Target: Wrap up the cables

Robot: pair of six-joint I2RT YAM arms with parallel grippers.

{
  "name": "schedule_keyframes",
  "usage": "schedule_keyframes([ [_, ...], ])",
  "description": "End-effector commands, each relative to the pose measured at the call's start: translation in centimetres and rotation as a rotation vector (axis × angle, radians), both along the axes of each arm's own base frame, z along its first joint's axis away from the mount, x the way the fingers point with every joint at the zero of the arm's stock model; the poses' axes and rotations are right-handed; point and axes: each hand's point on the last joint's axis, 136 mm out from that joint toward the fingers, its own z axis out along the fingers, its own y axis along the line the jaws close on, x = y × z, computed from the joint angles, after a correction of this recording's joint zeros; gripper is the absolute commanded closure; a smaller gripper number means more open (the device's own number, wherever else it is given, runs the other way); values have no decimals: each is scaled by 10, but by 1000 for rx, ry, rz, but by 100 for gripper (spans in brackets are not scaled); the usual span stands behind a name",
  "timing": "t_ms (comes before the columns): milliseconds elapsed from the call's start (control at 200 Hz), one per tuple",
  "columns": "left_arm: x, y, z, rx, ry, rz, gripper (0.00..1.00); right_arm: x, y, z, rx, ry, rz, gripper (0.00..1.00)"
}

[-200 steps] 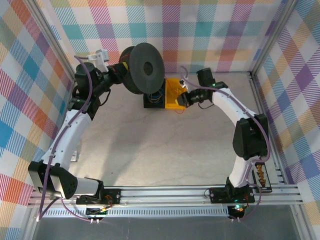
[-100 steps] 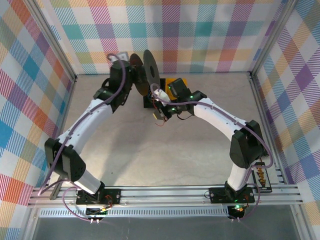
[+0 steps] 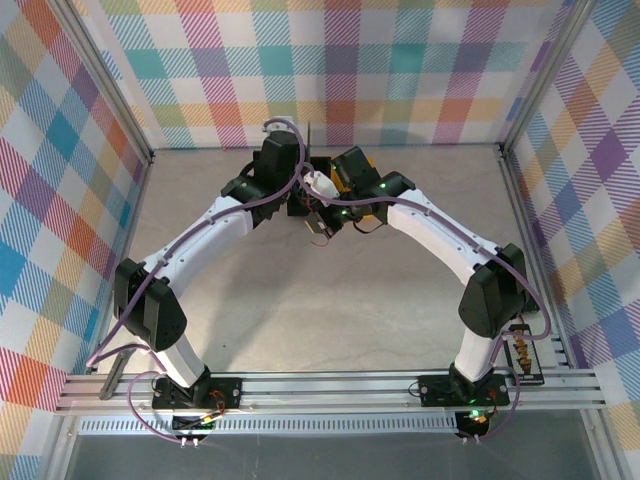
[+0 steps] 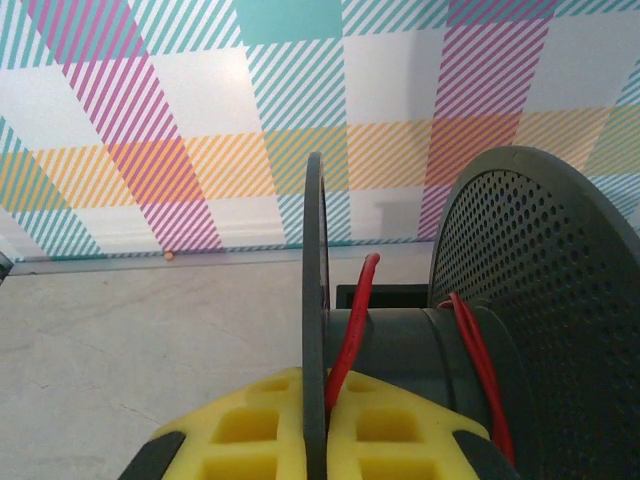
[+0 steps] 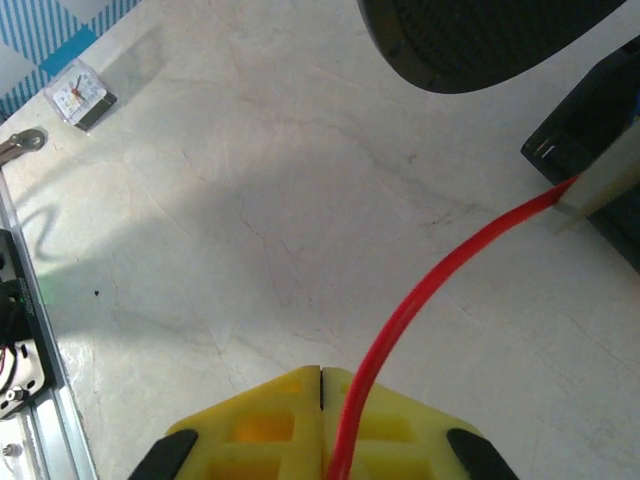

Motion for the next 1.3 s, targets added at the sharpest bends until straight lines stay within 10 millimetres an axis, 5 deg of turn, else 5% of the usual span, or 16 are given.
schedule_keyframes([
  [0,-5,30,33,8,-110,111,100,-25,2,37,42,-59,90,100],
  [270,-20,30,89,-157,-210,44,100,-27,-1,-23,65,60,56,96],
  [625,-47,22,137,-431,-339,-91,100,-23,-11,-65,73,109,-42,97],
  [780,-66,-4,151,-465,-316,-281,100,-7,-20,-73,78,87,-114,93],
  [910,-82,-24,143,-396,-232,-423,100,9,-29,-72,76,56,-175,90],
  [1095,-96,-22,124,-338,-166,-451,100,20,-40,-70,78,35,-203,85],
  [1295,-119,-46,103,-249,-49,-653,100,25,-62,-62,101,20,-222,74],
])
